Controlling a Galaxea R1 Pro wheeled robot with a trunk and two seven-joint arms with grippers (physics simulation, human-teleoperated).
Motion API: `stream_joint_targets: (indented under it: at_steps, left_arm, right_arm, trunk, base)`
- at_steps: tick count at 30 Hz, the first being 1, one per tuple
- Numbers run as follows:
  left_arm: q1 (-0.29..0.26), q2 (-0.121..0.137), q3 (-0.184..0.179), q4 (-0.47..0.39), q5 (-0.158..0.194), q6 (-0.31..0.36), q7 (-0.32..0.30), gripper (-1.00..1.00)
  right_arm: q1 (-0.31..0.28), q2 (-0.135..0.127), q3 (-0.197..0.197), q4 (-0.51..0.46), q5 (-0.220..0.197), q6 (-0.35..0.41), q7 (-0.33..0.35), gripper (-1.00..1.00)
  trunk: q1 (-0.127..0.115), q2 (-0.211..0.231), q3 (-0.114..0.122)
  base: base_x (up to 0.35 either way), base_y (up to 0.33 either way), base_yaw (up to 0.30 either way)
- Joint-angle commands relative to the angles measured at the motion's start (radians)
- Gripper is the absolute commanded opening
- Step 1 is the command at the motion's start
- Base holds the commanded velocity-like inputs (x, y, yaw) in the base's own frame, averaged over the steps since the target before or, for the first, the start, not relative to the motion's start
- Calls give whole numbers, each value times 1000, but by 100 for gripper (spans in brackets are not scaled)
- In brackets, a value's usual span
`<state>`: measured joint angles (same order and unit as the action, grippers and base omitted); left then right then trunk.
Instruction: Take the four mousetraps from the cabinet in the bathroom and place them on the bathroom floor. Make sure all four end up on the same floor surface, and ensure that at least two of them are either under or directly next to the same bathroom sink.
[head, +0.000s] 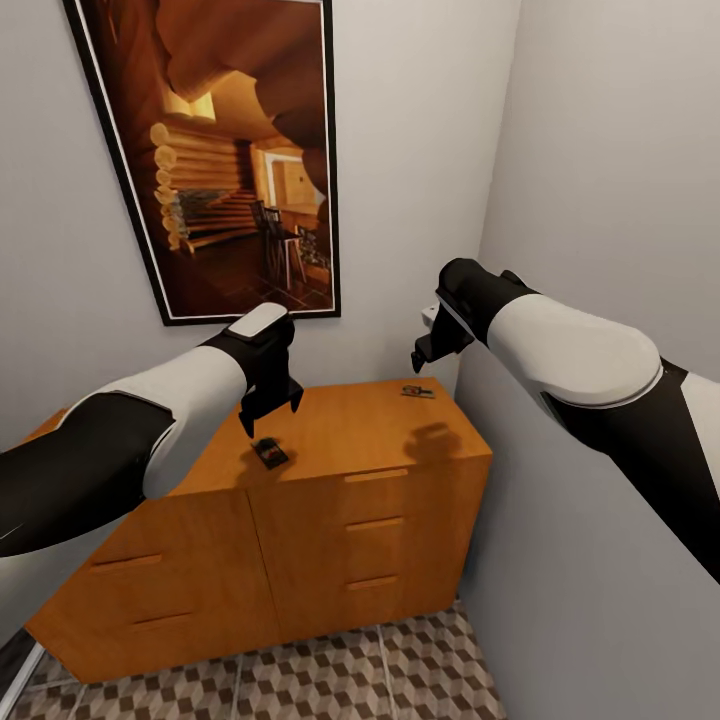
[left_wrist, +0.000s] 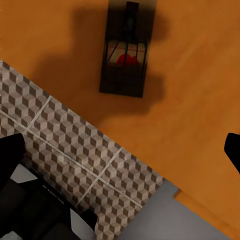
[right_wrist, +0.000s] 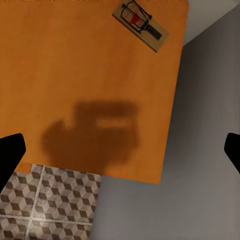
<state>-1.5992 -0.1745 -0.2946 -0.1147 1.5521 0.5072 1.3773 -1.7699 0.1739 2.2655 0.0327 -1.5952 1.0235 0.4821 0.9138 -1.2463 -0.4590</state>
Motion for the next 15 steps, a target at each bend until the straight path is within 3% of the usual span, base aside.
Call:
stream_joint_targets:
  at_steps: [1, 15]
  left_arm:
    - [-1, 0, -6, 1, 5, 10, 5, 100]
    - [-1, 0, -7, 11, -1, 4, 11, 100]
  right_arm:
    - [0, 1, 9, 3, 0, 3, 10, 100]
    - [0, 1, 8, 2, 0, 4, 12, 100]
  trunk:
    - [0, -1, -1]
    - [0, -1, -1]
  base:
    - [6, 0, 0]
    - [1, 0, 0]
